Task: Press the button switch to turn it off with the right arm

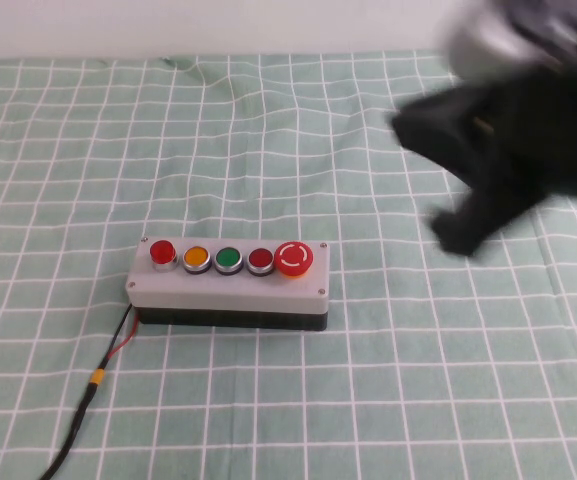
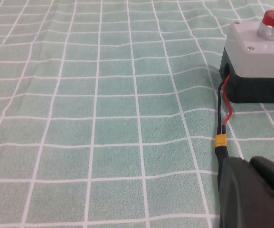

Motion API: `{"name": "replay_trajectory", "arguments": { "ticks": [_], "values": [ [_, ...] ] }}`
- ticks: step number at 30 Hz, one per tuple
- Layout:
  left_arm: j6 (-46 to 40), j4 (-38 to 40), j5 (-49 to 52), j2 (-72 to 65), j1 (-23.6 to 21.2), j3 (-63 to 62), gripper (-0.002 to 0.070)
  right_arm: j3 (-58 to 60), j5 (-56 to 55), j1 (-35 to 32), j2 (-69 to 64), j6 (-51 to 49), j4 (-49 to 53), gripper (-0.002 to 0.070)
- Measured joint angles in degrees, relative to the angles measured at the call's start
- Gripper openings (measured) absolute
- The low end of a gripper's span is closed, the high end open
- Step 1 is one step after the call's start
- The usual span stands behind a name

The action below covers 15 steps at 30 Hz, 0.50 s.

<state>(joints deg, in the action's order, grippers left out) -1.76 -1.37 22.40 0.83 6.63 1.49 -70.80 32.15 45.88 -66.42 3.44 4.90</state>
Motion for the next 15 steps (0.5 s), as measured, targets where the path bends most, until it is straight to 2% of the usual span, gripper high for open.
{"name": "replay_trajectory", "arguments": {
  "ticks": [7, 15],
  "values": [
    [0.0, 0.0, 0.0, 0.0, 0.0, 0.0, -0.0004, 21.2, -7.3, 0.0, 21.5, -5.5, 0.6, -0.0016],
    [0.0, 0.0, 0.0, 0.0, 0.0, 0.0, -0.0004, 29.5, -8.2, 0.0, 38.4, -5.6, 1.8, -0.0016]
  ]
}}
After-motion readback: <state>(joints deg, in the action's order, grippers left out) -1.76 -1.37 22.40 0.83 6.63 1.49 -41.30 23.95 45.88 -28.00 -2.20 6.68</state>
